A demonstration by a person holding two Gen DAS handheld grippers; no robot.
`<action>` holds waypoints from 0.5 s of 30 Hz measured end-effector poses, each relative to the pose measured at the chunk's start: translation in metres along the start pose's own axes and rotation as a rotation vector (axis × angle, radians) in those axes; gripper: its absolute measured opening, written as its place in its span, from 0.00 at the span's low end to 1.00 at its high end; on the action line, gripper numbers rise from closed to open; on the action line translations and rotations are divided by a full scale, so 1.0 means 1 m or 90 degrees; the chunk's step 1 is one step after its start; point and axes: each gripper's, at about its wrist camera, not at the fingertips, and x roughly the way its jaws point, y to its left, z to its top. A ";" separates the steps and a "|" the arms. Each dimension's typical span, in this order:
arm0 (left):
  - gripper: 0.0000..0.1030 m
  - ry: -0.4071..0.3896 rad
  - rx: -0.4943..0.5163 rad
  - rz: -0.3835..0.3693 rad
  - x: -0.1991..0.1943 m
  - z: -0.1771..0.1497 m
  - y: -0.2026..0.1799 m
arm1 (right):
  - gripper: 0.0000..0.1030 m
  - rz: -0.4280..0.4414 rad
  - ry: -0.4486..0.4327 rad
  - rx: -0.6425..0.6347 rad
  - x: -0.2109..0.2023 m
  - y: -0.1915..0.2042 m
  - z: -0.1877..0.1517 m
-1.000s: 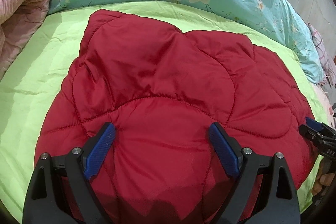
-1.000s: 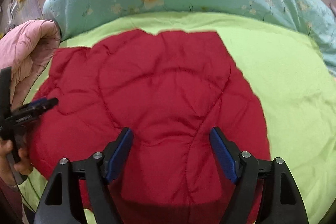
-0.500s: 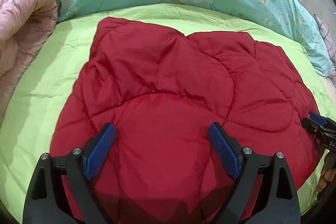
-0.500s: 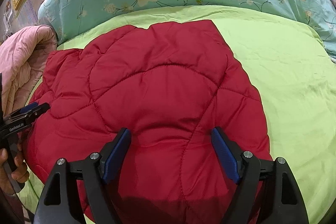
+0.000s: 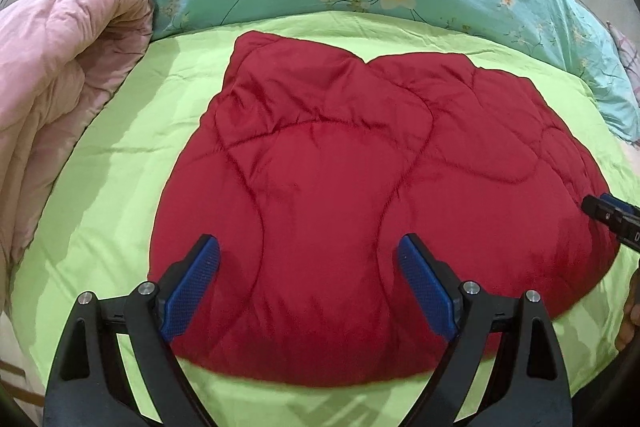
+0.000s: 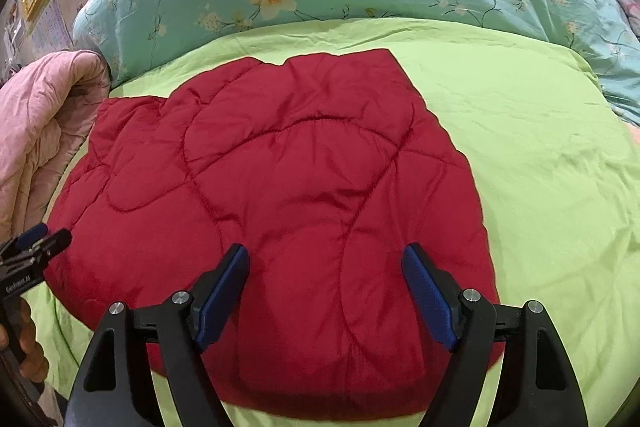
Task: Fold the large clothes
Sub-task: 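Press and smooth the folded jacket's top with both grippers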
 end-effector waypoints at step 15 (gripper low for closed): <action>0.90 0.011 0.009 0.003 0.003 -0.022 -0.004 | 0.79 0.048 -0.037 -0.046 -0.048 0.026 -0.020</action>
